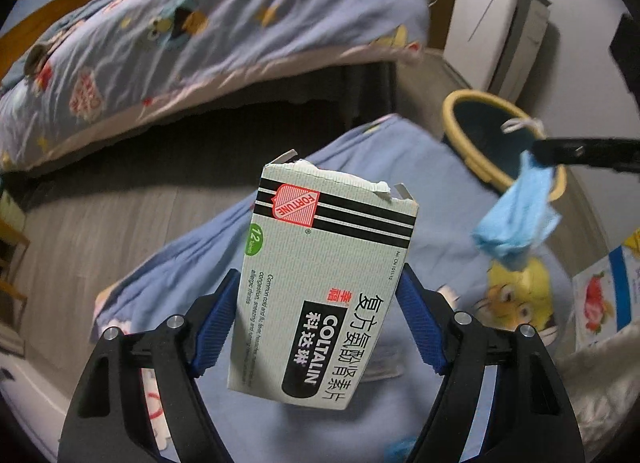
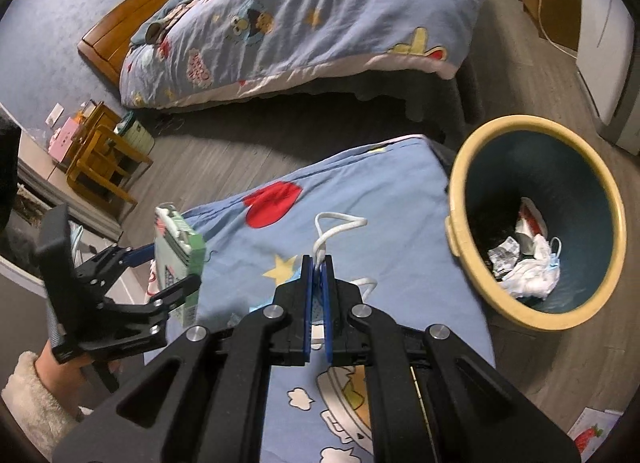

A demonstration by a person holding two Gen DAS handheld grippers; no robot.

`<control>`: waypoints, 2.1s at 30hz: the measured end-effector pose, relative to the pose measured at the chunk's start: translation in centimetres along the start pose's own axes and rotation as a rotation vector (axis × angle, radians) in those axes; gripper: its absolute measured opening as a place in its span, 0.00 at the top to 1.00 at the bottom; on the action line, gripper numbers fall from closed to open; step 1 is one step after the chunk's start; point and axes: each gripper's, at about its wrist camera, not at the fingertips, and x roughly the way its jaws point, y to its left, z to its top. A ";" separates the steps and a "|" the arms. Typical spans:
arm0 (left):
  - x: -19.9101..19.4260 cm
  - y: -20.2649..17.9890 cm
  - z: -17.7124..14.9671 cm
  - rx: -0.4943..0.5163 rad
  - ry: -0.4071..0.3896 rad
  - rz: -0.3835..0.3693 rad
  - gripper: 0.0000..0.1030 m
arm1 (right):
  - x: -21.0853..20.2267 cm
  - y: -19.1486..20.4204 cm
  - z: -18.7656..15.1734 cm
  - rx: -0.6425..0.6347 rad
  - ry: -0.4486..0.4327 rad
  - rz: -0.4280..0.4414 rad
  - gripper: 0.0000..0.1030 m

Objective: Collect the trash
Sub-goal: 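Carry the medicine box and blue mask over the bin with both tools, then open both tools to drop the box and mask into the bin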

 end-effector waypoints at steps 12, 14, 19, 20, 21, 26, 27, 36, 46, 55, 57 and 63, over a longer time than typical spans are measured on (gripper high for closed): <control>-1.0 -6.3 2.4 0.051 -0.062 -0.079 0.25 | -2.7 -4.5 0.4 0.081 -0.060 -0.023 0.96; -0.6 -7.2 2.4 0.059 -0.052 -0.087 0.25 | -3.3 -5.4 0.7 0.097 -0.078 -0.022 0.96; 0.2 -8.7 2.4 0.085 -0.037 -0.087 0.25 | -4.8 -7.3 1.5 0.123 -0.123 -0.035 0.96; 0.3 -9.0 2.5 0.088 -0.038 -0.085 0.25 | -5.0 -7.7 1.6 0.128 -0.130 -0.039 0.96; 0.2 -9.3 2.6 0.091 -0.042 -0.078 0.25 | -5.3 -8.2 1.8 0.133 -0.139 -0.050 0.96; -0.5 -10.5 3.7 0.082 -0.060 -0.066 0.25 | -6.3 -11.5 2.6 0.155 -0.182 -0.161 0.96; -0.7 -10.9 4.1 0.079 -0.065 -0.065 0.25 | -6.4 -12.2 2.6 0.162 -0.187 -0.180 0.96; -1.4 -15.7 7.4 0.121 -0.114 -0.074 0.25 | -6.7 -19.6 2.2 0.254 -0.195 -0.317 0.96; 1.7 -20.3 10.4 0.124 -0.120 -0.101 0.25 | -6.5 -23.8 1.2 0.357 -0.183 -0.310 0.96; 6.3 -23.3 12.9 0.083 -0.078 -0.123 0.25 | -5.2 -25.7 0.4 0.439 -0.144 -0.271 0.96; 6.8 -23.5 13.4 0.068 -0.077 -0.126 0.25 | -4.8 -25.9 0.2 0.458 -0.136 -0.258 0.96; 9.4 -24.4 15.4 0.038 -0.047 -0.117 0.24 | -3.7 -26.0 0.1 0.458 -0.105 -0.263 0.96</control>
